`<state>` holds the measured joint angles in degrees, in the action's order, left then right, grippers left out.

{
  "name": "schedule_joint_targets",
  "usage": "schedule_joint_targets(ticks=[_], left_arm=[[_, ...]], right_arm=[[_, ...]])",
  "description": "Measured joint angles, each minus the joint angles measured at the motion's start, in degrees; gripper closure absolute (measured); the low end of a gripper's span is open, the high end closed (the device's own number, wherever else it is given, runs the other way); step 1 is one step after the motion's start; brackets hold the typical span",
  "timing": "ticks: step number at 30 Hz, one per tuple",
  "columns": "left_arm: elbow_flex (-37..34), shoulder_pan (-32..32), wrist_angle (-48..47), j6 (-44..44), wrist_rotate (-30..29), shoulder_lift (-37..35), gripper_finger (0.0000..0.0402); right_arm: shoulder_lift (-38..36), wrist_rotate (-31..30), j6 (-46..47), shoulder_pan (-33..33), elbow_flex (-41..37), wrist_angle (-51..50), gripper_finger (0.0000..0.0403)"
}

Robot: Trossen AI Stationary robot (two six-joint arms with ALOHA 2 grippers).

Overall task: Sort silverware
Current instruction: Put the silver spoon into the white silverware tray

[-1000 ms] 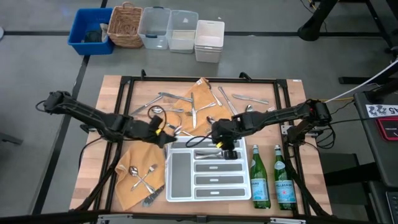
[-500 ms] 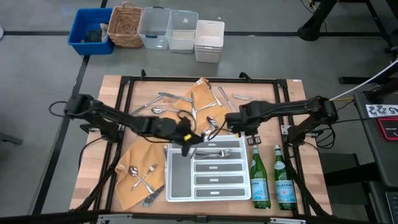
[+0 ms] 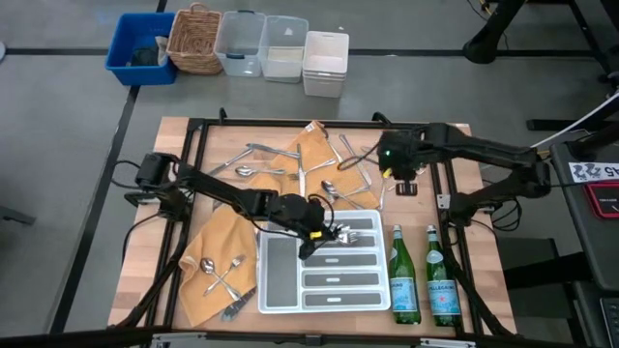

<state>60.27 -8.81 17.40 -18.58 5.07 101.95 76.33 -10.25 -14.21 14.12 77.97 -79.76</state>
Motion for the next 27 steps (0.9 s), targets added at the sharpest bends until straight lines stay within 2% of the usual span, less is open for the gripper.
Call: schedule_joint_targets(ticks=[5,9,13,19,27], left_arm=[[0.5,-1.5,-0.4,0.0,2.2,2.6,0.0389],[0.5,-3.1,-0.2,3.3,2.3,3.6,0.0389],[0.5,-4.0,0.2,7.2,1.9,4.1,0.0389],[0.5,-4.6,-0.3,11.7,0.9,5.4,0.0389],[0.5,-4.4,-0.2,14.2,-0.1,6.4,0.0389]], right_arm=[[0.1,1.2,-1.9,4.0,-0.1,3.8,0.0288],[0.4,3.7,-7.1,6.5,-2.8,7.7,0.0288],[0.4,7.2,-16.3,7.9,-8.1,10.8,0.0288],[0.4,7.8,-31.0,8.1,-17.4,16.5,0.0288],[0.4,6.8,-42.1,8.1,-27.4,27.4,0.0288]])
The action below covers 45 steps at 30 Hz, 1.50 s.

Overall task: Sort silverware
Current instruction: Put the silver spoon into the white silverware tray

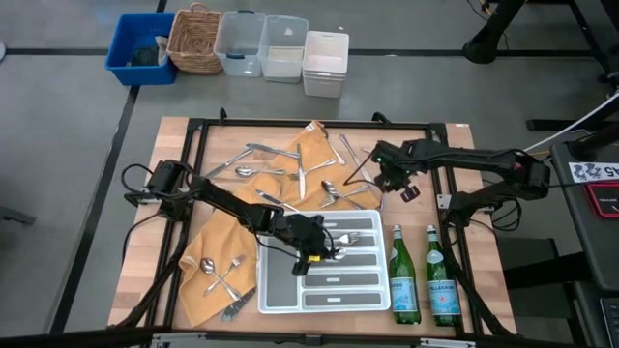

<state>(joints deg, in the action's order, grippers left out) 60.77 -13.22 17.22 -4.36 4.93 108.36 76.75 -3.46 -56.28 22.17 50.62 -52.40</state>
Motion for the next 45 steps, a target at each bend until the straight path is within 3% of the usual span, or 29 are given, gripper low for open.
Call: schedule_joint_targets(ticks=[8,21,36,45], left_arm=[[0.0,0.0,-0.9,6.6,-0.7,0.0,0.0381],[0.0,0.0,-2.0,5.3,-0.7,0.0,0.0317],[0.0,-0.3,-1.6,0.6,-0.7,-0.2,0.0316],[0.0,-0.3,-1.6,0.6,-0.7,-0.2,0.0316]], right_arm=[[0.9,-0.6,-6.2,0.0,-5.3,6.9,0.0288],[8.8,-1.3,-6.3,0.0,-6.2,12.6,0.0288],[11.5,-1.6,-11.9,0.0,-6.0,13.0,0.0288],[11.6,-5.6,-16.1,0.0,-6.1,12.0,0.0288]])
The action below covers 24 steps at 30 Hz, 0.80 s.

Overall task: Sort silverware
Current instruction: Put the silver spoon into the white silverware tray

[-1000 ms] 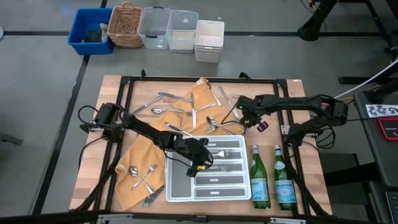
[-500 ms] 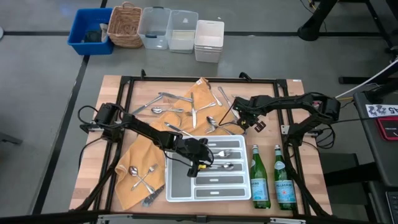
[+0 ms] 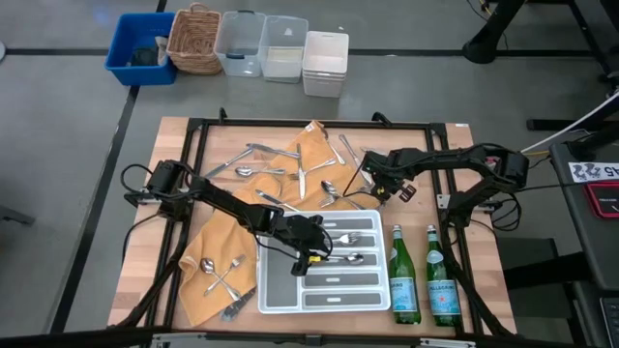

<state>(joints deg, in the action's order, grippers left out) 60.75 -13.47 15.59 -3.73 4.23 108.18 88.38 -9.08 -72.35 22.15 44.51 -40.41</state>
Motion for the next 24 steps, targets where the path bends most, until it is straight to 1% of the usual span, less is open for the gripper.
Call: schedule_joint_targets(ticks=[11,20,24], left_arm=[[0.0,0.0,0.0,0.0,0.0,0.0,0.0316],[0.0,0.0,0.0,0.1,0.0,0.0,0.0316],[0.0,0.0,0.0,0.1,0.0,-0.1,0.0316]], right_arm=[[0.2,-0.5,-0.1,0.0,1.4,-1.1,0.0288],[0.1,-0.7,0.0,0.0,2.0,-6.3,0.0288],[0.1,-0.9,0.0,0.0,2.1,-5.0,0.0288]])
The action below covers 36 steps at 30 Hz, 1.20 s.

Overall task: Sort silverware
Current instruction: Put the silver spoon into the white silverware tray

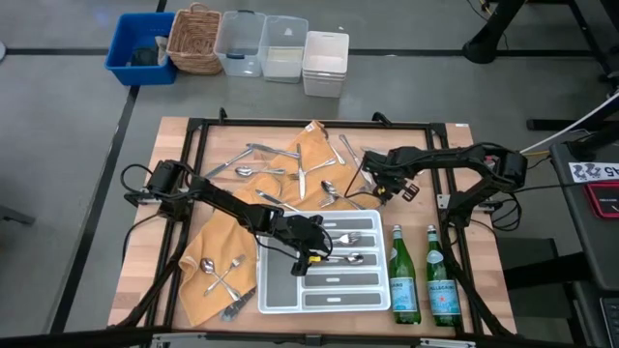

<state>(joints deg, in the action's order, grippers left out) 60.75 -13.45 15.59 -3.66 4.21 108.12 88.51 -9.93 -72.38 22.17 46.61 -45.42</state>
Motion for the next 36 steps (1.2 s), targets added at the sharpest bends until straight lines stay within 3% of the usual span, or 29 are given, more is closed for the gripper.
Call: schedule_joint_targets(ticks=[16,25,36], left_arm=[[0.0,0.0,0.0,0.0,0.0,0.0,0.0316],[0.0,0.0,0.0,0.0,0.0,0.0,0.0316],[-0.1,1.2,-0.1,-5.3,0.0,-1.7,0.0316]], right_arm=[[-0.1,2.1,-0.8,5.9,-2.7,3.5,0.0288],[-0.2,4.0,-1.5,6.0,-3.6,4.0,0.0290],[-0.2,4.6,5.5,6.0,-3.7,2.9,0.0391]])
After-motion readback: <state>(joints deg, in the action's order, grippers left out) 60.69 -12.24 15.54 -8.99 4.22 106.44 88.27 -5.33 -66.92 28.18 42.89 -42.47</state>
